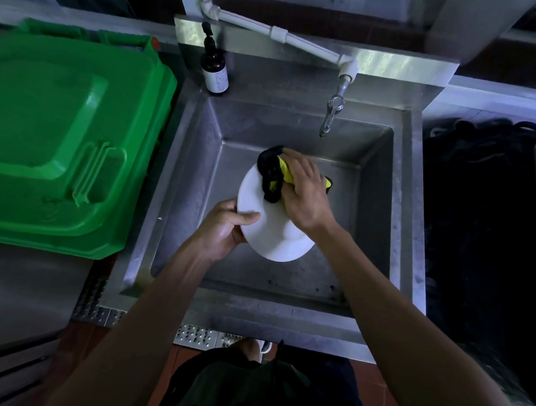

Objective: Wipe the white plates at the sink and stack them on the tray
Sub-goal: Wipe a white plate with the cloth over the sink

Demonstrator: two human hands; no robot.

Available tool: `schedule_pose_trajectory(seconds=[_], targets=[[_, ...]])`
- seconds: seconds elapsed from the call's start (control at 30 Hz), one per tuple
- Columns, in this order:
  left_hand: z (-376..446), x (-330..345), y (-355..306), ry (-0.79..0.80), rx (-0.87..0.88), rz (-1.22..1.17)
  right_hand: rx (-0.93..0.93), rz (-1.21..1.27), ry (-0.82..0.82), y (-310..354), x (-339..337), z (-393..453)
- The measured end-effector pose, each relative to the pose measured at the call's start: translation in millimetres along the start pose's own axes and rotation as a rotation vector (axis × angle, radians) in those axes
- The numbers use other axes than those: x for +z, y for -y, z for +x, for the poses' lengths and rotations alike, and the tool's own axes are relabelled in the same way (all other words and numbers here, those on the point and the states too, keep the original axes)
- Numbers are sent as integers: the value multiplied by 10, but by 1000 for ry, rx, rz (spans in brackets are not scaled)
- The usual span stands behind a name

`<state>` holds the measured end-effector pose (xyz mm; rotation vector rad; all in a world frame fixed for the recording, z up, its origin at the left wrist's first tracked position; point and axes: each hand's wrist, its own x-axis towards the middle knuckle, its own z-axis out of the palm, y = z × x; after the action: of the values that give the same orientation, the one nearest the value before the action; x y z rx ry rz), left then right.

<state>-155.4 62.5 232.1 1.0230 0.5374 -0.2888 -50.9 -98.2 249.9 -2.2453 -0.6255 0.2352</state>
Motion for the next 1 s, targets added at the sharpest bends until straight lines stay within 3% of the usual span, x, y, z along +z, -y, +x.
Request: schedule_pose_trajectory(seconds=[0.37, 0.63, 1.0], targets=[[18, -50, -17, 18, 61, -30, -183, -60, 38, 173, 153, -309], [13, -84, -86, 31, 59, -78, -252, -113, 8, 125, 66, -76], [7, -87, -56, -19, 62, -139, -23, -69, -41, -60, 97, 111]])
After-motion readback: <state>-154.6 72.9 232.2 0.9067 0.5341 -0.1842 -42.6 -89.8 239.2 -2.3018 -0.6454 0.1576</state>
